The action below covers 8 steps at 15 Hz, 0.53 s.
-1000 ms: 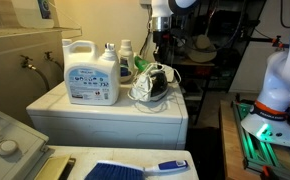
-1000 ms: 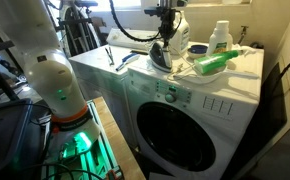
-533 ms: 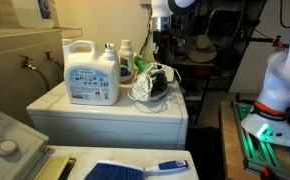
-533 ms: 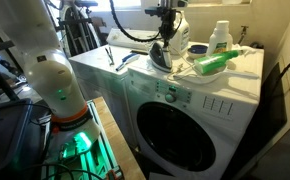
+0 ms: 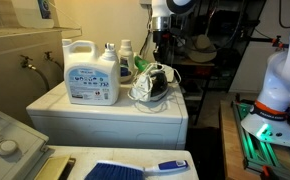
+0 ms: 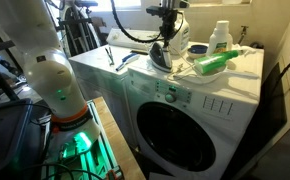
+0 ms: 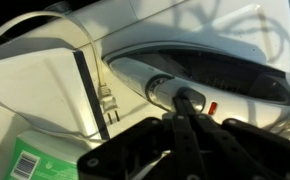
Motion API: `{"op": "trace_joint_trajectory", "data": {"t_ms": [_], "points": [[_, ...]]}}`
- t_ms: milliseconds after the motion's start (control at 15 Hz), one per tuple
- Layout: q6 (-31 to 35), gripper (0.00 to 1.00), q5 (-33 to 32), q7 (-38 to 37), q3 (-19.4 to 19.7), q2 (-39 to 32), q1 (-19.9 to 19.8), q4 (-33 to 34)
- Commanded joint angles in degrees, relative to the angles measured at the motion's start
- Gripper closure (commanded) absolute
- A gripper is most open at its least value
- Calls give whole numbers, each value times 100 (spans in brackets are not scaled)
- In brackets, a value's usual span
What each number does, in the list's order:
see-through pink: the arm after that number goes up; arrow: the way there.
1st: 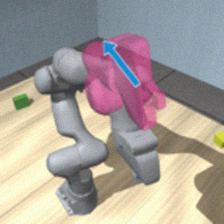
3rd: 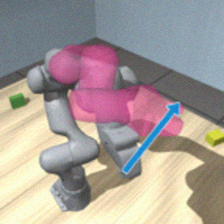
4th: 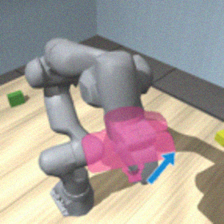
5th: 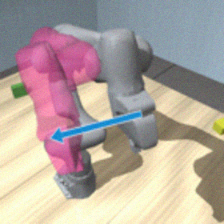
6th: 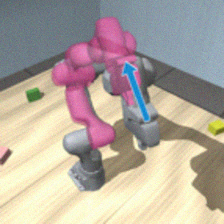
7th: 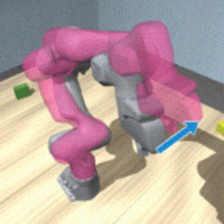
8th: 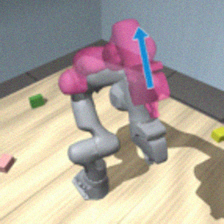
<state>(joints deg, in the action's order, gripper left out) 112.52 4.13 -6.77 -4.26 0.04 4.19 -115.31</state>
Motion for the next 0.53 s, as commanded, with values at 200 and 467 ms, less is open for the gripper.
{"op": "trace_joint_trajectory", "data": {"t_ms": [200,467], "points": [[-15,99,-172,25,16,-195,-14,-102],[-158,78,-410,-39,-24,-72,25,23]]}}
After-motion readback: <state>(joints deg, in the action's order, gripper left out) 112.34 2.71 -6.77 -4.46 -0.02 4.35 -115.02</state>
